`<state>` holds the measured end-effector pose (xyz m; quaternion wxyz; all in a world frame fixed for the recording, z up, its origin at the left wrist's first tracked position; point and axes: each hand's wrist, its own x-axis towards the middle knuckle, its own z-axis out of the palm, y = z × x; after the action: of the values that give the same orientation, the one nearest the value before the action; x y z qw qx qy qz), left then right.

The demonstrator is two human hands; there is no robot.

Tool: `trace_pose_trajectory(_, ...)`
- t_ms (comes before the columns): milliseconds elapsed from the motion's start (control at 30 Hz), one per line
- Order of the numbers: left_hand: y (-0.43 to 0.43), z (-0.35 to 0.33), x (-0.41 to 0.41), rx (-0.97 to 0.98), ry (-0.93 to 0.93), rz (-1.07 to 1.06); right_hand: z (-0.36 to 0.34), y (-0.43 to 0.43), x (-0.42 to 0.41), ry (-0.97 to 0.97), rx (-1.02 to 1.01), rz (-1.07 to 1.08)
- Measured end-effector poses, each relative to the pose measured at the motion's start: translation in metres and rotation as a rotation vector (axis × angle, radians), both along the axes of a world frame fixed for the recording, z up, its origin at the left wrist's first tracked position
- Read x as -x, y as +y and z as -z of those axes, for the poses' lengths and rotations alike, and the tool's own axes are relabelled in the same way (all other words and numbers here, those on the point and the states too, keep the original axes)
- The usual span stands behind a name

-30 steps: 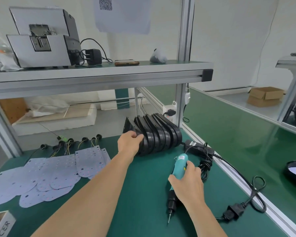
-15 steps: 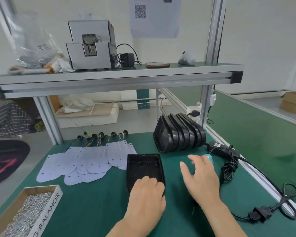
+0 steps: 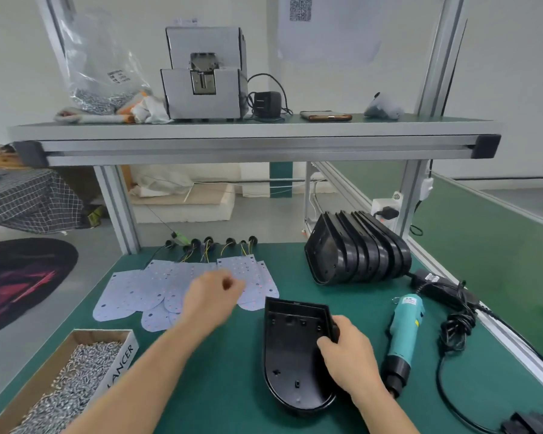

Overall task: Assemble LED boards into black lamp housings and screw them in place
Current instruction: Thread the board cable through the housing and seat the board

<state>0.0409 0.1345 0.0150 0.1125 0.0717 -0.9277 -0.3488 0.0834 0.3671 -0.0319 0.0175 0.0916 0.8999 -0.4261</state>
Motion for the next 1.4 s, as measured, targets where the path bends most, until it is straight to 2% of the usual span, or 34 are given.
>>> trace_pose_trajectory(133,-0.086,0.012,0.071,0.075,-0.106,-0.351,0.003,-0.001,0.001,0.043,-0.068,0.006)
trace_pose_trajectory(267,-0.153,0.033,0.103,0.171,-0.209,-0.545,0.001,-0.005,0.003,0.045,-0.127,-0.011)
trace_pose_trajectory(433,-0.205,0.052,0.129,0.192,-0.321,-0.442,-0.001,-0.012,0.008,0.036,-0.218,-0.014)
trace_pose_trajectory(600,-0.227,0.064,0.152,0.228,-0.339,-0.345,0.000,-0.012,0.015,0.034,-0.238,-0.028)
trace_pose_trajectory(733,-0.235,0.069,0.163,0.185,-0.346,-0.436,0.002,-0.012,0.017,0.034,-0.234,-0.042)
trace_pose_trajectory(933,-0.240,0.071,0.172,0.236,-0.499,-0.545,0.003,-0.015,0.015,0.034,-0.248,-0.008)
trace_pose_trajectory(1100,-0.241,0.061,0.166,0.154,-0.306,-0.478,0.006,-0.015,0.013,0.062,-0.251,-0.016)
trace_pose_trajectory(1200,-0.237,0.048,0.154,0.256,-0.259,-0.441,0.009,-0.013,0.014,0.066,-0.236,-0.028)
trace_pose_trajectory(1400,-0.244,0.036,0.140,0.469,-0.206,-0.507,0.013,-0.013,0.013,0.095,-0.224,-0.020)
